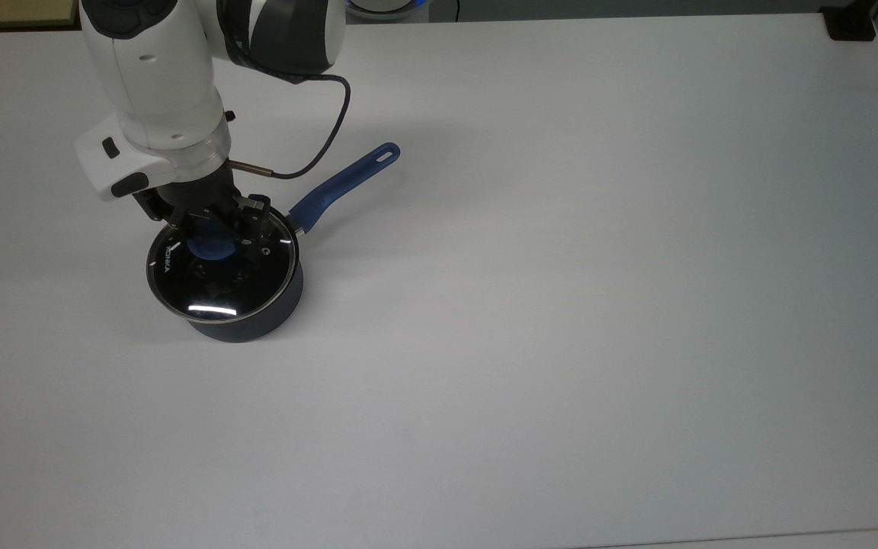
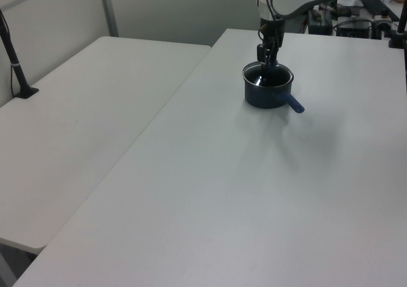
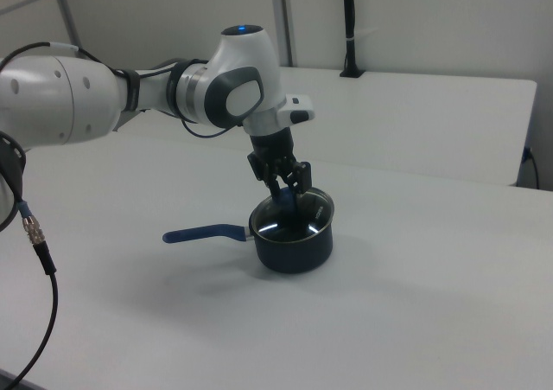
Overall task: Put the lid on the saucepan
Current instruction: 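Lower the lid onto the saucepan rim and adjust its seating, then open the gripper and raise it away from the lid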
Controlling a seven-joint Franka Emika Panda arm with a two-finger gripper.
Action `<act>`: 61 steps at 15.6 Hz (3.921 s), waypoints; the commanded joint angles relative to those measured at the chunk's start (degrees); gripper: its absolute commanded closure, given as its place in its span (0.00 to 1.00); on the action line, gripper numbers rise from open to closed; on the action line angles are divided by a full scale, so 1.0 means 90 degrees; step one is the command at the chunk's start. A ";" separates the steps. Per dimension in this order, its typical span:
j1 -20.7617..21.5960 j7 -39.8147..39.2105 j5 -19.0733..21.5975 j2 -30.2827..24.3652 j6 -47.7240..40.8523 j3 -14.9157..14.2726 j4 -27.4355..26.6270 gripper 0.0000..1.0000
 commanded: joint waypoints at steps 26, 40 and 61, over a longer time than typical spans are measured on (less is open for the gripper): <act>-0.0033 -0.0450 0.0518 -0.0020 -0.0981 -0.0061 -0.0196 0.61; -0.0042 -0.0391 0.0304 -0.0049 -0.1245 -0.0081 -0.0049 0.63; 0.0162 -0.0391 0.0118 -0.0897 -0.2005 0.0065 -0.0117 0.00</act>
